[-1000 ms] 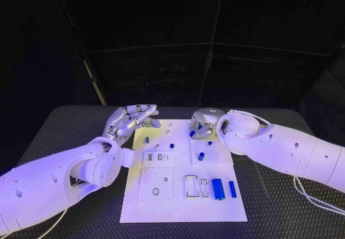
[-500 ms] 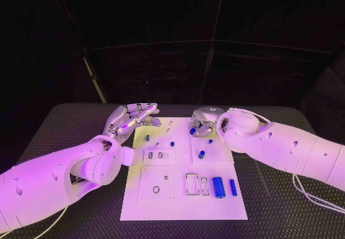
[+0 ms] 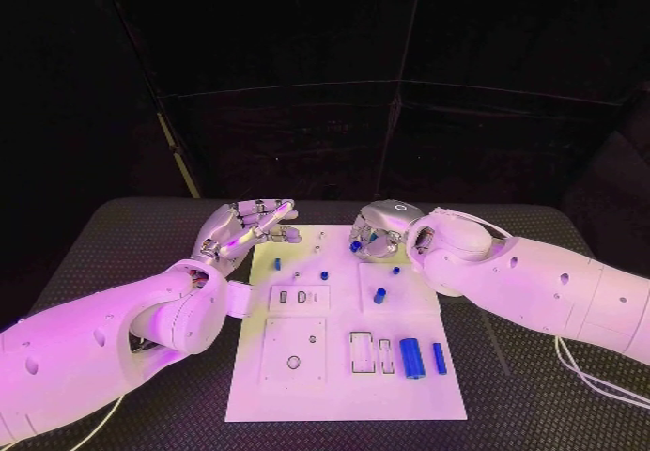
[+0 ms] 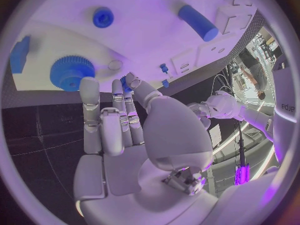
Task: Assemble the parts on the task board
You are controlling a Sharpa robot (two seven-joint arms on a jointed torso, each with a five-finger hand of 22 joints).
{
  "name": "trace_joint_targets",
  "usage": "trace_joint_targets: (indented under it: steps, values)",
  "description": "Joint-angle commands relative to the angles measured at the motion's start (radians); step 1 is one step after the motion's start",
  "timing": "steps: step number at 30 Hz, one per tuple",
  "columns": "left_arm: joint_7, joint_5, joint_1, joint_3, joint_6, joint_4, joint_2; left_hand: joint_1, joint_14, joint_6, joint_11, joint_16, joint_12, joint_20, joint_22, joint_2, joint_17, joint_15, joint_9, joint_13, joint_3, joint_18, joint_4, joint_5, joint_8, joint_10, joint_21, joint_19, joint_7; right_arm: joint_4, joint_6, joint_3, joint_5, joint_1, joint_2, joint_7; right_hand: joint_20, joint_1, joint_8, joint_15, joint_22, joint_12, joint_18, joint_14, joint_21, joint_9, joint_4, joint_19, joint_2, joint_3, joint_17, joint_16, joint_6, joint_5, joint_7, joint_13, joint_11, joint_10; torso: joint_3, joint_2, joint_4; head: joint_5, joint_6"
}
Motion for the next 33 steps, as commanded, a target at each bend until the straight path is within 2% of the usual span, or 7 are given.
trace_joint_targets:
  steps: [1, 7, 10, 22, 27, 29, 33]
  values:
    - [0.000, -0.005, 0.001, 0.001, 0.014, 0.002, -0.002, 0.002, 0.006, 0.006, 0.002, -0.006, -0.005, 0.000, -0.001, 0.008, 0.002, 0.004, -0.001, -0.001, -0.008, 0.003, 0.000, 0.004, -0.004, 0.007, -0.001, 0.005, 0.027, -0.001, -0.083, 0.001, 0.018, 0.004, 0.013, -0.019, -0.006, -0.010, 0.003, -0.006, 0.002, 0.000, -0.020, 0.055, 0.005, 0.004, 0.009, -0.002, 0.003, 0.002, 0.002, 0.005, 0.021, -0.004, -0.004, 0.002, 0.001, 0.007, 0.0003, 0.003, 0.0020, 0.002, 0.005]
    - [-0.003, -0.005, 0.001, 0.001, 0.017, 0.002, -0.003, 0.004, 0.007, 0.006, 0.003, -0.007, -0.007, 0.000, -0.001, 0.009, 0.003, 0.004, -0.002, -0.001, -0.009, 0.003, -0.001, 0.004, -0.006, 0.006, -0.002, 0.005, 0.028, -0.053, -0.109, 0.001, 0.022, 0.011, 0.064, -0.040, -0.007, -0.018, 0.000, -0.006, 0.005, -0.003, -0.021, 0.055, 0.008, 0.003, 0.022, -0.003, -0.001, 0.009, 0.002, 0.007, 0.021, -0.007, -0.004, 0.002, 0.002, 0.008, -0.0008, 0.005, 0.0042, 0.005, 0.011]
    - [-0.004, -0.005, 0.001, 0.001, 0.018, 0.003, -0.003, 0.005, 0.007, 0.006, 0.003, -0.007, -0.008, 0.000, -0.002, 0.009, 0.003, 0.004, -0.002, -0.001, -0.009, 0.003, -0.002, 0.004, -0.006, 0.006, -0.002, 0.006, 0.028, -0.090, -0.116, 0.001, 0.019, 0.014, 0.099, -0.046, -0.006, -0.020, -0.002, -0.006, 0.005, -0.005, -0.021, 0.055, 0.009, 0.003, 0.026, -0.004, -0.003, 0.012, 0.003, 0.008, 0.020, -0.009, -0.004, 0.001, 0.002, 0.007, 0.0000, 0.006, 0.0049, 0.005, 0.010]
    - [-0.007, -0.005, 0.002, 0.001, 0.022, 0.002, 0.000, 0.006, 0.008, 0.006, 0.003, -0.008, -0.009, 0.000, -0.002, 0.010, 0.004, 0.005, -0.002, -0.001, -0.009, 0.003, -0.003, 0.004, -0.007, 0.006, -0.002, 0.006, 0.028, -0.217, -0.122, 0.001, 0.016, 0.021, 0.210, -0.035, -0.006, -0.023, -0.006, -0.005, 0.006, -0.009, -0.021, 0.056, 0.011, 0.001, 0.036, -0.005, -0.006, 0.020, 0.007, 0.011, 0.017, -0.011, -0.001, 0.001, 0.004, 0.004, -0.0010, 0.013, 0.0094, 0.004, 0.015]
    - [-0.008, -0.005, 0.002, 0.001, 0.023, 0.000, 0.000, 0.006, 0.008, 0.006, 0.003, -0.008, -0.009, 0.000, -0.002, 0.010, 0.004, 0.005, -0.002, -0.001, -0.009, 0.003, -0.003, 0.004, -0.007, 0.006, -0.002, 0.006, 0.028, -0.231, -0.108, 0.001, 0.016, 0.023, 0.225, -0.027, -0.006, -0.023, -0.007, -0.004, 0.005, -0.010, -0.021, 0.056, 0.011, 0.001, 0.037, -0.005, -0.007, 0.022, 0.009, 0.012, 0.016, -0.011, 0.000, 0.001, 0.005, 0.003, -0.0021, 0.014, 0.0098, 0.005, 0.013]
    - [-0.008, -0.005, 0.003, 0.001, 0.023, -0.001, 0.000, 0.006, 0.008, 0.006, 0.003, -0.008, -0.009, 0.000, -0.002, 0.010, 0.004, 0.005, -0.002, -0.001, -0.009, 0.003, -0.003, 0.004, -0.007, 0.006, -0.002, 0.006, 0.028, -0.235, -0.102, 0.001, 0.016, 0.023, 0.230, -0.026, -0.006, -0.023, -0.007, -0.004, 0.005, -0.010, -0.021, 0.056, 0.011, 0.001, 0.037, -0.005, -0.007, 0.022, 0.009, 0.012, 0.016, -0.011, 0.000, 0.001, 0.005, 0.003, -0.0006, 0.013, 0.0084, 0.008, 0.012]
    - [-0.008, -0.005, 0.004, 0.001, 0.023, 0.000, -0.002, 0.006, 0.008, 0.006, 0.003, -0.008, -0.009, 0.000, -0.002, 0.010, 0.004, 0.005, -0.002, -0.001, -0.009, 0.003, -0.003, 0.004, -0.007, 0.006, -0.002, 0.006, 0.028, -0.243, -0.094, 0.001, 0.016, 0.024, 0.237, -0.026, -0.006, -0.023, -0.007, -0.004, 0.003, -0.011, -0.020, 0.056, 0.010, 0.001, 0.038, -0.007, -0.008, 0.023, 0.008, 0.011, 0.016, -0.011, 0.000, 0.001, 0.005, 0.003, -0.0015, 0.014, 0.0083, 0.008, 0.013]
